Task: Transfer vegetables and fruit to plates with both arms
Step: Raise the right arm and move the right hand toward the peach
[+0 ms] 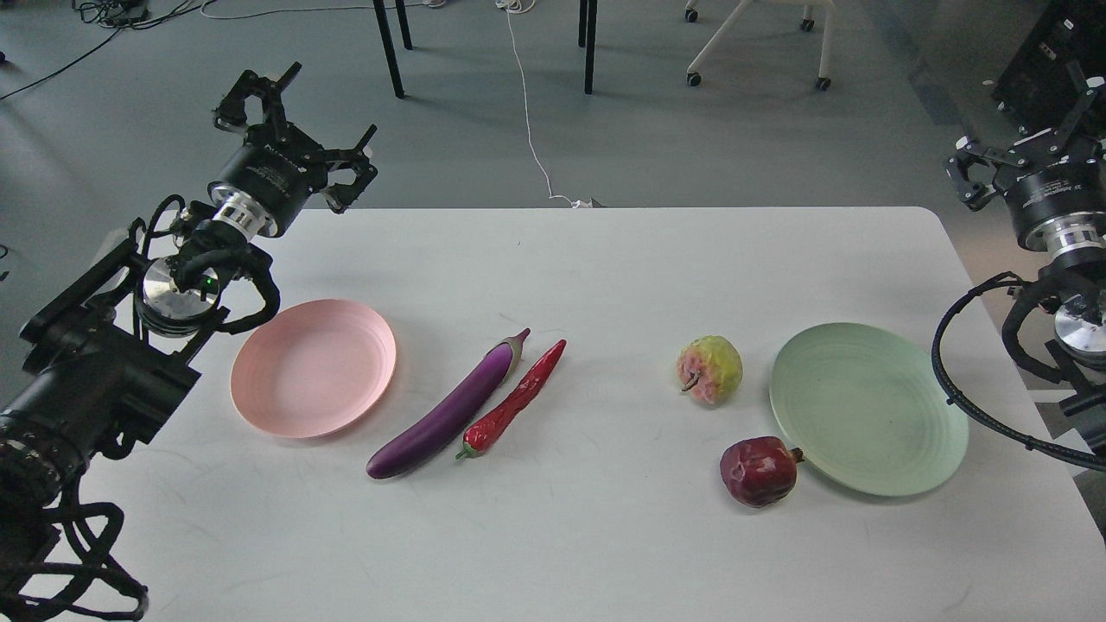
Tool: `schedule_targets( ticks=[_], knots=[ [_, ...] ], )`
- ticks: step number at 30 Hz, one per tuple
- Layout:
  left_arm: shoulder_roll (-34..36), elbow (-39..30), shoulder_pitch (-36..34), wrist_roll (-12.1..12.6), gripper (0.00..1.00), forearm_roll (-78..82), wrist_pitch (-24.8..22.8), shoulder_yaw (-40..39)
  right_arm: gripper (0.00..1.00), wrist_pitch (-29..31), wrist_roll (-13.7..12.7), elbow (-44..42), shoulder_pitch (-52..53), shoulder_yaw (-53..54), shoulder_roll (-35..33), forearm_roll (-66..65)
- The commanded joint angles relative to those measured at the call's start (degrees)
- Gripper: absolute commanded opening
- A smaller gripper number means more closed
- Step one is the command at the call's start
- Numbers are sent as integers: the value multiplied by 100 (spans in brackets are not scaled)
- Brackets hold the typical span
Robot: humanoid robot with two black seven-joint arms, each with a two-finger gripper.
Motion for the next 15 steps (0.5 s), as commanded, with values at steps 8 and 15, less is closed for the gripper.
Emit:
schedule_targets(
  ticks=[8, 15],
  knots=[
    [444, -8, 32, -110, 98, 11, 16, 7, 99, 0, 17, 82, 160, -710, -20, -147],
    [435, 149, -30, -539, 98, 11, -1, -2, 99, 0, 8, 65, 1583, -2229, -265, -331]
  ],
)
